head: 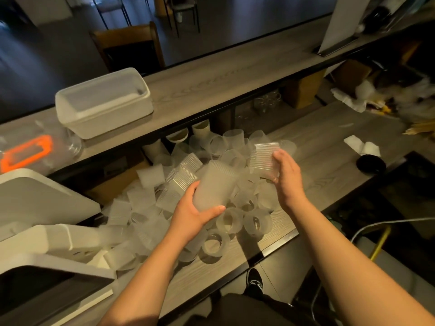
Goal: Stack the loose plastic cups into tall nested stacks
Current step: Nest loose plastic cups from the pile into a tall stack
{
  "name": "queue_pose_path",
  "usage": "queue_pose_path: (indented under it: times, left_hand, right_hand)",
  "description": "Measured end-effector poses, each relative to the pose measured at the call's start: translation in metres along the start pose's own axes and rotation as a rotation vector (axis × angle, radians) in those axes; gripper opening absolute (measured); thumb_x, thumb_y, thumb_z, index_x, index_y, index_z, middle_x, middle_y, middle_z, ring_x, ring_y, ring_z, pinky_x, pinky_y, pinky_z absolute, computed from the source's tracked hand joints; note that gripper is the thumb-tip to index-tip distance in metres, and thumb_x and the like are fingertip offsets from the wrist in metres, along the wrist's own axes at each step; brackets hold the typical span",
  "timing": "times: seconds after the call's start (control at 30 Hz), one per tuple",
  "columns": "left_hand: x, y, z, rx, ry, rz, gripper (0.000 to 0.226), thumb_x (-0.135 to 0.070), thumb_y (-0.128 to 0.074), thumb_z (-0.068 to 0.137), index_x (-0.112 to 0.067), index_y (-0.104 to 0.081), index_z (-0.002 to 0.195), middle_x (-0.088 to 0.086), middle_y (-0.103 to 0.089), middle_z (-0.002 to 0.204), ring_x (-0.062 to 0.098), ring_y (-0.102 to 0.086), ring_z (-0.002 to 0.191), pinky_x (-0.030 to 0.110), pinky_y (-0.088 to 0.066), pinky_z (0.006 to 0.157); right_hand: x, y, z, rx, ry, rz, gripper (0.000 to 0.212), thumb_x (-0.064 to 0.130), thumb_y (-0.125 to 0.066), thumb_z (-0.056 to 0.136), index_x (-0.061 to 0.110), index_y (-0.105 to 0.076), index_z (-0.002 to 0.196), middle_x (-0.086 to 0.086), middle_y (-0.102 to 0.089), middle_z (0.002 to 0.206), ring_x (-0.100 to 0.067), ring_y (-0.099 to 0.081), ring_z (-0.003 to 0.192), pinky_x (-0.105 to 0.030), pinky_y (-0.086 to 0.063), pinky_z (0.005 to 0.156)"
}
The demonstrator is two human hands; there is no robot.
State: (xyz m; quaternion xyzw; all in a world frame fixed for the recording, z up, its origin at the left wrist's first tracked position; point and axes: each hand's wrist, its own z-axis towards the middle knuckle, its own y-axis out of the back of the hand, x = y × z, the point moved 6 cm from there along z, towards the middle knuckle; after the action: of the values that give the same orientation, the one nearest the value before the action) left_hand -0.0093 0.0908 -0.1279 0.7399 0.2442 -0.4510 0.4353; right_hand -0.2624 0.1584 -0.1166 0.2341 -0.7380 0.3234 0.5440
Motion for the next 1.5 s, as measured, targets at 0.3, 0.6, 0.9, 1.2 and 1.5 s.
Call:
queue_pose_path:
  times: [0.3,0.6,0.9,1.2,1.5]
  left_hand:
    - [0.003,0.017,-0.017,0.01,-0.079,0.166,0.096,-0.065,-0.081,0.055,-0.042,-0.04,0.139,-0.014,-0.051,0.133,0.011,-0.052,0.118,0.044,-0.051,0.098]
    - [-0.002,0.02,-0.024,0.0,-0.095,0.151,0.093,-0.064,-0.08,0.054,-0.039,-0.043,0.135,-0.014,-0.053,0.125,0.008,-0.054,0.11,0.038,-0.052,0.091]
    - [0.005,0.011,-0.013,0.003,0.004,0.019,0.077,-0.043,-0.087,0.069,-0.034,-0.045,0.132,-0.014,-0.055,0.118,0.003,-0.056,0.102,0.025,-0.049,0.076]
    - [0.001,-0.012,0.006,0.032,0.039,0.007,0.079,-0.057,-0.082,0.057,-0.038,-0.045,0.123,-0.017,-0.056,0.114,0.003,-0.058,0.1,0.03,-0.053,0.079]
    - [0.0,-0.015,0.017,0.009,0.054,0.009,0.076,-0.046,-0.087,0.066,-0.034,-0.046,0.129,-0.016,-0.054,0.116,0.004,-0.057,0.1,0.026,-0.05,0.074]
  right_hand:
    - [0.024,-0.051,-0.04,0.274,0.119,-0.264,0.055,0.039,-0.079,0.075,0.019,-0.066,0.125,0.002,-0.068,0.12,-0.01,-0.063,0.112,-0.029,-0.051,0.095]
    - [0.002,-0.082,-0.07,0.437,0.15,-0.569,0.067,0.065,-0.055,0.084,0.029,-0.049,0.14,0.012,-0.051,0.133,0.0,-0.048,0.122,-0.02,-0.04,0.1]
    - [-0.031,-0.044,-0.045,0.218,-0.035,-0.358,0.068,0.057,-0.053,0.089,0.023,-0.041,0.147,0.004,-0.048,0.138,-0.011,-0.047,0.128,-0.022,-0.041,0.101]
    - [-0.098,0.073,-0.005,-0.199,-0.188,-0.65,0.101,0.061,-0.077,0.073,0.013,-0.035,0.151,-0.012,-0.04,0.151,-0.03,-0.042,0.137,-0.049,-0.041,0.111]
    - [-0.135,0.085,0.03,-0.122,-0.303,-0.722,0.111,0.071,-0.082,0.055,0.012,-0.043,0.141,-0.009,-0.053,0.14,-0.03,-0.051,0.129,-0.049,-0.047,0.105]
